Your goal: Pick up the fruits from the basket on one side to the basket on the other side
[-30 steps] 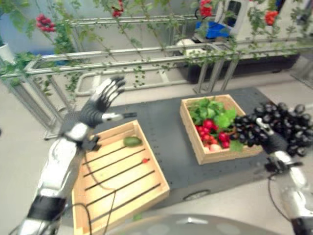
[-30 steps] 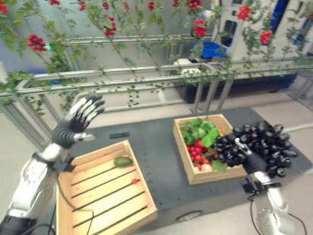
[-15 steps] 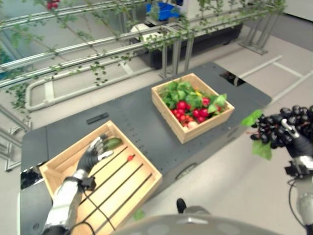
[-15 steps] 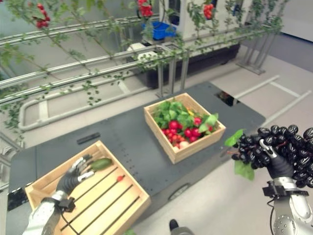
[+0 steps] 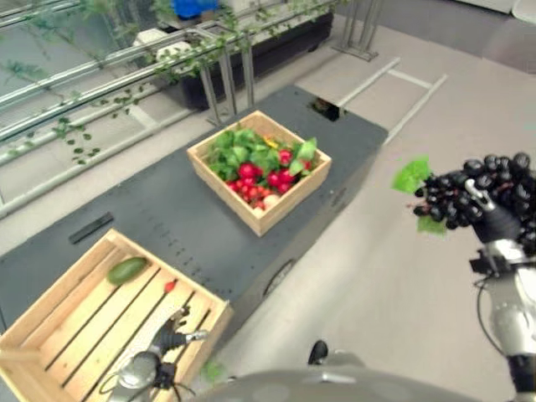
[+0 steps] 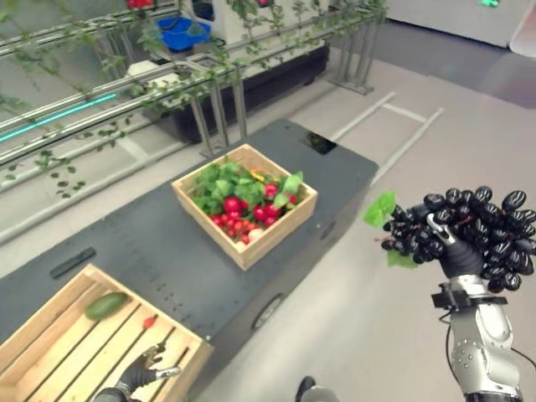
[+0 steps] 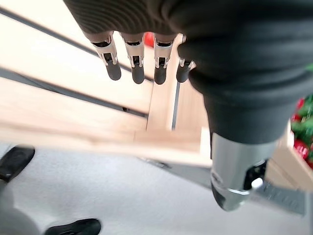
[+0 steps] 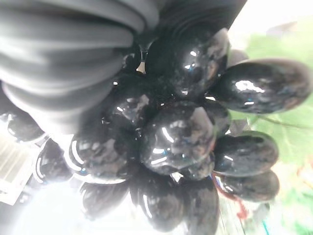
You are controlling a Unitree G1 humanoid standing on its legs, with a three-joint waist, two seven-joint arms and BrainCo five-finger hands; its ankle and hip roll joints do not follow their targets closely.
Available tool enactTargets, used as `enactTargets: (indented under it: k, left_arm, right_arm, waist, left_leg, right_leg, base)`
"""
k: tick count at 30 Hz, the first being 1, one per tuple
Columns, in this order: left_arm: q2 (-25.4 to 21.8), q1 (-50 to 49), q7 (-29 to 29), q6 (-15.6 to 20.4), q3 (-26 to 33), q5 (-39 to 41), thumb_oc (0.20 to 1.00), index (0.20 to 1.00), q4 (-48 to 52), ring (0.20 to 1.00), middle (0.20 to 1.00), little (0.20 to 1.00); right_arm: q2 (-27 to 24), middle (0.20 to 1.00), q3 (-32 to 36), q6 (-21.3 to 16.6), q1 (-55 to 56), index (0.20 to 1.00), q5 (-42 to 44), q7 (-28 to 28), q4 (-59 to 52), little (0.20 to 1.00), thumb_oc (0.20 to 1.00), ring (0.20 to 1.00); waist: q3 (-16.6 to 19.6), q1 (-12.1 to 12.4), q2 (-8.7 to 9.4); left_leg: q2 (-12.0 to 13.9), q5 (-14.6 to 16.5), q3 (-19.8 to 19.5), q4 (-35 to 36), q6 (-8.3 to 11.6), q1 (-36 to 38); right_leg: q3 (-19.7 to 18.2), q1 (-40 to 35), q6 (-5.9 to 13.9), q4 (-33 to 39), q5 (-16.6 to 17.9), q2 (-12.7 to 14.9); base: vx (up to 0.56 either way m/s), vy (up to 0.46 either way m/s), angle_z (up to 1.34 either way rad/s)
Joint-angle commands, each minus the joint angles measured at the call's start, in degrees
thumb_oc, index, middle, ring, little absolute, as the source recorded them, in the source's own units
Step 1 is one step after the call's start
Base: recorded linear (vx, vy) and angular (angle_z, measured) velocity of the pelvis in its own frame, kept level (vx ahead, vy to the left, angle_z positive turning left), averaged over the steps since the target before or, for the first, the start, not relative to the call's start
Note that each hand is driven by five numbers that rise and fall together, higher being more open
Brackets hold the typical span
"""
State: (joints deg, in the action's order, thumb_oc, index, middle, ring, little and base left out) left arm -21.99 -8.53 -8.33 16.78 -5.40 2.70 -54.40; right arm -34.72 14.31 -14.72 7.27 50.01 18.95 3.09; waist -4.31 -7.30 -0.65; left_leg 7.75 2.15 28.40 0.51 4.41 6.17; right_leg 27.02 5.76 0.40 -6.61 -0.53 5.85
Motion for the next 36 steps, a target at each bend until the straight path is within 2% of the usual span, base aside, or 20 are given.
enactTargets:
  k: [1,5,8,10,12,13,14,16,18,19,20,22,23,24,25,26,28,29,32,36]
  left_arm:
    - [-1.87,2.49,2.83,1.69,2.76,-2.12,1.000,1.000,-1.69,1.000,1.000,1.000]
    - [-1.07,3.30,3.49,1.66,1.94,-2.02,1.000,1.000,-2.45,1.000,1.000,1.000]
    - [-0.42,3.16,3.05,1.62,2.16,1.73,1.000,1.000,-0.21,1.000,1.000,1.000]
    - [-0.58,2.36,-1.54,3.19,0.32,9.81,1.000,1.000,8.07,1.000,1.000,1.000]
    - [-4.53,0.42,-12.22,3.02,-2.23,23.95,1.000,1.000,25.58,1.000,1.000,1.000]
    - [-4.90,0.04,-12.52,2.64,-2.13,24.43,1.000,1.000,26.15,1.000,1.000,1.000]
    - [-6.00,-0.55,-15.31,1.95,-2.05,29.17,1.000,1.000,31.03,1.000,1.000,1.000]
    - [-9.45,-1.46,-17.61,0.32,-0.75,36.17,1.000,1.000,39.61,1.000,1.000,1.000]
    - [-11.25,-0.61,-18.09,0.71,0.61,40.12,1.000,1.000,45.19,1.000,1.000,1.000]
    - [-11.97,-0.56,-17.89,1.02,1.54,41.14,1.000,1.000,47.20,1.000,1.000,1.000]
    - [-11.87,-0.62,-16.99,1.50,2.45,41.47,1.000,1.000,48.86,1.000,1.000,1.000]
    - [-11.82,-0.72,-15.92,2.40,4.50,41.42,1.000,1.000,51.62,1.000,1.000,1.000]
    - [-12.00,-0.79,-15.92,2.76,5.83,41.91,1.000,1.000,53.70,1.000,1.000,1.000]
    - [-12.00,-0.85,-15.98,2.90,6.85,42.27,1.000,1.000,54.23,1.000,1.000,1.000]
    - [-12.31,-0.58,-15.47,3.62,7.67,42.07,1.000,1.000,54.88,1.000,1.000,1.000]
    - [-12.46,-0.36,-14.99,4.12,8.28,41.87,1.000,1.000,56.31,1.000,1.000,1.000]
    - [-12.13,-0.04,-14.74,4.58,10.26,42.13,1.000,1.000,57.80,1.000,1.000,1.000]
    - [-11.99,0.45,-14.95,4.72,11.76,42.76,1.000,1.000,58.52,1.000,1.000,1.000]
    - [-12.16,0.21,-15.60,4.75,13.07,43.48,1.000,1.000,59.80,1.000,1.000,1.000]
    - [-12.50,-1.07,-15.39,5.07,15.60,43.39,1.000,1.000,60.73,1.000,1.000,1.000]
  right_arm:
    - [-1.39,0.200,2.30,-5.49,-3.89,0.200,1.68,-0.06,-4.26,0.200,0.200,0.200]
    - [-0.98,0.200,2.69,-6.39,-3.57,0.200,2.20,-0.97,-4.85,0.200,0.200,0.200]
    - [-0.30,0.200,3.56,-6.52,-2.61,0.200,2.49,-0.76,-7.13,0.200,0.200,0.200]
    - [0.17,0.200,4.44,-7.06,-1.89,0.200,3.57,-0.33,-8.41,0.200,0.200,0.200]
    - [-0.64,0.200,7.04,-7.21,0.07,0.200,4.16,1.58,-11.99,0.200,0.200,0.200]
    - [-0.54,0.200,7.09,-7.19,0.21,0.200,4.20,1.62,-12.03,0.200,0.200,0.200]
    - [-0.60,0.200,7.41,-7.30,0.42,0.200,4.20,1.69,-11.90,0.200,0.200,0.200]
    - [-0.97,0.200,6.83,-7.70,0.44,0.200,3.95,1.41,-11.82,0.200,0.200,0.200]
    - [-1.49,0.200,6.01,-7.73,0.06,0.200,3.94,1.28,-12.41,0.200,0.200,0.200]
    - [-1.83,0.200,5.43,-7.57,-0.32,0.200,3.72,1.25,-12.64,0.200,0.200,0.200]
    - [-1.86,0.200,4.29,-7.38,-0.82,0.200,3.20,1.06,-12.36,0.200,0.200,0.200]
    - [-2.11,0.200,2.81,-7.07,-1.02,0.200,2.46,1.04,-12.15,0.200,0.200,0.200]
    - [-2.30,0.200,2.51,-6.96,-1.02,0.200,2.58,1.66,-12.17,0.200,0.200,0.200]
    - [-2.40,0.200,2.23,-7.00,-0.99,0.200,2.67,1.99,-11.93,0.200,0.200,0.200]
    - [-2.51,0.200,1.40,-7.38,-1.47,0.200,2.16,1.98,-11.39,0.200,0.200,0.200]
    - [-2.40,0.200,0.17,-7.35,-2.49,0.200,1.63,1.88,-10.83,0.200,0.200,0.200]
    - [-1.95,0.200,-0.34,-7.22,-2.75,0.200,1.00,2.19,-10.70,0.200,0.200,0.200]
    - [-1.54,0.200,0.16,-7.08,-1.98,0.200,0.92,2.65,-10.82,0.200,0.200,0.200]
    - [-0.99,0.200,-0.22,-6.56,-1.58,0.200,0.57,3.18,-10.91,0.200,0.200,0.200]
    - [-0.60,0.200,-0.77,-5.69,-1.64,0.200,0.09,3.16,-10.33,0.200,0.200,0.200]
  waist:
    - [1.05,-0.70,3.99]
    - [0.99,-1.54,4.10]
    - [0.84,-2.09,4.13]
    - [0.71,-2.45,3.97]
    - [0.40,-3.40,3.82]
    - [0.44,-3.31,3.87]
    - [0.25,-3.40,3.99]
    - [-0.39,-2.80,4.63]
    - [-1.52,-1.70,5.28]
    - [-2.22,-1.03,6.25]
    - [-2.55,0.28,6.49]
    - [-2.83,2.19,6.56]
    - [-2.86,3.13,6.83]
    - [-2.66,3.30,6.81]
    - [-2.79,4.36,6.45]
    - [-2.73,5.74,6.56]
    - [-2.48,6.34,6.48]
    - [-1.90,5.89,6.38]
    - [-0.16,5.38,6.33]
    - [1.41,5.53,6.35]
  left_leg:
    - [-3.39,8.50,2.49,-8.52,-4.01,-2.32]
    - [-1.79,9.29,4.23,-10.61,-3.25,-1.48]
    - [-0.78,9.25,4.57,-11.71,-2.71,-1.35]
    - [-0.32,9.22,4.58,-11.99,-2.51,-1.21]
    - [1.11,9.44,4.84,-15.31,-2.02,-1.88]
    - [1.32,9.59,4.85,-15.68,-1.93,-1.99]
    - [2.12,8.80,4.47,-18.40,-1.46,-2.56]
    - [5.32,5.20,2.13,-27.30,1.05,-5.02]
    - [5.77,2.16,-2.55,-33.31,1.96,-7.34]
    - [4.25,0.50,-5.04,-36.14,1.20,-9.71]
    - [1.18,1.00,-9.80,-36.39,0.56,-11.76]
    - [-4.73,3.13,-16.59,-31.80,-1.02,-15.99]
    - [-6.12,3.17,-20.07,-27.47,-1.71,-17.73]
    - [-5.78,3.89,-21.56,-23.16,-2.33,-16.69]
    - [-6.32,2.95,-24.87,-18.99,-2.31,-16.64]
    - [-8.83,1.17,-29.33,-15.78,-2.18,-17.15]
    - [-9.91,1.60,-31.01,-13.23,-2.25,-15.04]
    - [-8.89,0.95,-29.55,-10.09,-2.44,-12.82]
    - [-9.20,0.85,-28.31,-5.77,-3.25,-8.98]
    - [-9.58,1.54,-26.14,-4.05,-4.05,-6.52]
  right_leg:
    - [-3.20,-0.39,4.95,0.76,-1.61,1.07]
    - [-5.41,-0.85,4.30,0.53,-2.42,-0.32]
    - [-6.66,-0.96,3.95,0.61,-2.77,-1.15]
    - [-7.52,-0.95,3.70,0.40,-3.07,-1.68]
    - [-9.03,-1.01,3.15,0.44,-3.80,-2.55]
    - [-9.06,-1.03,3.08,0.46,-3.82,-2.67]
    - [-9.77,-1.46,2.66,0.68,-4.05,-3.04]
    - [-12.01,-3.70,0.80,2.13,-4.56,-5.47]
    - [-14.23,-5.37,-0.34,3.15,-4.65,-6.72]
    - [-15.02,-5.13,-1.11,3.61,-3.45,-6.52]
    - [-16.80,-5.17,-1.17,3.63,-3.44,-6.56]
    - [-19.30,-5.72,-0.20,4.13,-3.39,-6.52]
    - [-20.44,-5.86,0.53,4.22,-3.13,-6.19]
    - [-20.72,-5.68,0.95,3.98,-3.23,-6.12]
    - [-21.67,-5.84,1.23,3.55,-3.63,-6.70]
    - [-22.90,-5.76,1.53,3.42,-3.41,-7.05]
    - [-24.13,-6.00,1.83,2.75,-3.92,-7.48]
    - [-23.98,-5.97,1.87,2.89,-3.86,-7.71]
    - [-24.16,-6.68,2.29,4.13,-3.69,-6.99]
    - [-25.31,-7.59,2.95,4.92,-3.30,-6.21]
  base:
    - [0.09,-0.106,-0.40]
    - [0.08,-0.086,-0.32]
    - [0.07,-0.086,-0.28]
    - [0.07,-0.082,-0.21]
    - [0.10,-0.111,-0.20]
    - [0.11,-0.117,-0.05]
    - [0.10,-0.131,-0.05]
    - [0.15,-0.209,-0.24]
    - [0.05,-0.143,-0.42]
    - [-0.04,-0.049,-0.54]
    - [-0.05,0.007,-0.96]
    - [0.06,0.071,-1.11]
    - [0.10,0.079,-1.06]
    - [0.12,0.101,-1.04]
    - [0.14,0.091,-1.04]
    - [0.10,0.066,-0.92]
    - [0.12,0.057,-1.29]
    - [0.16,0.117,-1.08]
    - [0.14,0.150,-0.49]
    - [0.11,0.140,0.07]
